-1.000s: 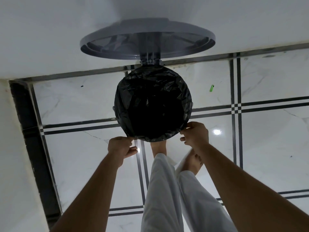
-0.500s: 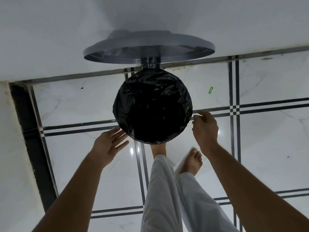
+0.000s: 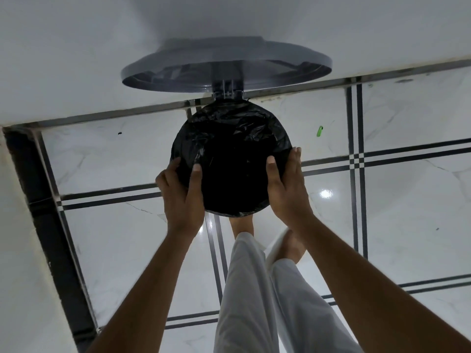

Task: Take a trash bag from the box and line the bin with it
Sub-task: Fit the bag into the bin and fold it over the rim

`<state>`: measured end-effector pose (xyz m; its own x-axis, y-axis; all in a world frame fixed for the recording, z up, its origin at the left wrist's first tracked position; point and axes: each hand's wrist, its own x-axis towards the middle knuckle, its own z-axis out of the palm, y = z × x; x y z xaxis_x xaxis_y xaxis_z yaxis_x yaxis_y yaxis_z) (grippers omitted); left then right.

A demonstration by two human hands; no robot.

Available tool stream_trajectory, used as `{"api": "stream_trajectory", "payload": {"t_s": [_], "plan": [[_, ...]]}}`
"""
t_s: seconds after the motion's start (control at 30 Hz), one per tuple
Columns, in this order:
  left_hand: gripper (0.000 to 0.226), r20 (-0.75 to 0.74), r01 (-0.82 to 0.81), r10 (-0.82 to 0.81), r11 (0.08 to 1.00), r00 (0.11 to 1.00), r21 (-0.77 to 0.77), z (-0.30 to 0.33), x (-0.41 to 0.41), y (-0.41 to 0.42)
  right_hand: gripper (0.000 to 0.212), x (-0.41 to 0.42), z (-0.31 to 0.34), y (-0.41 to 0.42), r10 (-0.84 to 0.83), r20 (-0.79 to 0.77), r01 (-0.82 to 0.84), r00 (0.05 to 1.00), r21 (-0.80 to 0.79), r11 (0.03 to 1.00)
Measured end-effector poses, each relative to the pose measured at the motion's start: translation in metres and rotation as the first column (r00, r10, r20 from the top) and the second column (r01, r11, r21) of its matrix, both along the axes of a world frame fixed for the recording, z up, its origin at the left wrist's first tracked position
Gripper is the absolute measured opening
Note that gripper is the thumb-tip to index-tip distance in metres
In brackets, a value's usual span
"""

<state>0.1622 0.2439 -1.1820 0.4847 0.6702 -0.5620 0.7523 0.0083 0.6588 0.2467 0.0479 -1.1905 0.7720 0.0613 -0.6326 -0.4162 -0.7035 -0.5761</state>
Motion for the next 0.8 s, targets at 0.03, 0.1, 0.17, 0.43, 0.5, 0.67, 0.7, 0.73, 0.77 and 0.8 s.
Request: {"api": "stream_trajectory", "payload": {"t_s": [0.03, 0.1, 0.17, 0.43, 0.5, 0.67, 0.7, 0.73, 0.77, 0.8], "plan": [[0.045, 0.014, -0.043, 0.045, 0.992, 0.999, -0.118, -0.001, 0.000, 0.004, 0.102, 0.003, 0.003, 0.001, -0.017, -0.020, 0.017, 1.000, -0.003, 1.000], [0.032, -0.022, -0.253, 0.265, 0.888, 0.964, -0.383, -0.007, 0.002, 0.019, 0.106, 0.011, 0.001, 0.003, -0.049, -0.032, 0.049, 0.998, -0.018, 0.999], [0.030, -0.114, -0.364, 0.350, 0.830, 0.930, -0.423, -0.011, 0.005, 0.032, 0.107, 0.021, -0.004, 0.005, -0.107, -0.048, 0.106, 0.993, -0.034, 0.994], [0.063, -0.204, -0.262, 0.198, 0.895, 0.959, -0.362, 0.001, 0.027, 0.034, 0.064, 0.043, -0.009, 0.012, -0.186, 0.056, 0.188, 0.981, -0.027, 0.982], [0.063, -0.245, -0.250, 0.156, 0.872, 0.957, -0.421, 0.001, 0.037, 0.037, 0.075, 0.051, -0.010, 0.015, -0.209, -0.016, 0.207, 0.978, -0.052, 0.977], [0.057, -0.237, -0.180, 0.158, 0.981, 0.959, -0.072, -0.006, 0.054, 0.046, 0.074, 0.064, -0.001, 0.021, -0.207, 0.061, 0.210, 0.976, -0.043, 0.977], [0.051, -0.161, -0.106, 0.099, 0.994, 0.982, -0.037, -0.004, 0.059, 0.042, 0.068, 0.064, 0.002, 0.024, -0.159, 0.124, 0.162, 0.979, -0.014, 0.987], [0.048, -0.101, -0.015, 0.012, 1.000, 0.995, -0.024, -0.002, 0.064, 0.037, 0.063, 0.064, 0.003, 0.027, -0.106, 0.159, 0.108, 0.982, 0.002, 0.994], [0.050, -0.069, 0.058, -0.060, 0.998, 0.996, -0.026, 0.001, 0.070, 0.033, 0.062, 0.064, 0.002, 0.031, -0.070, 0.161, 0.069, 0.984, 0.011, 0.998], [0.053, -0.071, 0.102, -0.104, 0.994, 0.992, -0.034, 0.002, 0.076, 0.031, 0.066, 0.066, 0.000, 0.035, -0.058, 0.140, 0.058, 0.988, 0.007, 0.998]]}}
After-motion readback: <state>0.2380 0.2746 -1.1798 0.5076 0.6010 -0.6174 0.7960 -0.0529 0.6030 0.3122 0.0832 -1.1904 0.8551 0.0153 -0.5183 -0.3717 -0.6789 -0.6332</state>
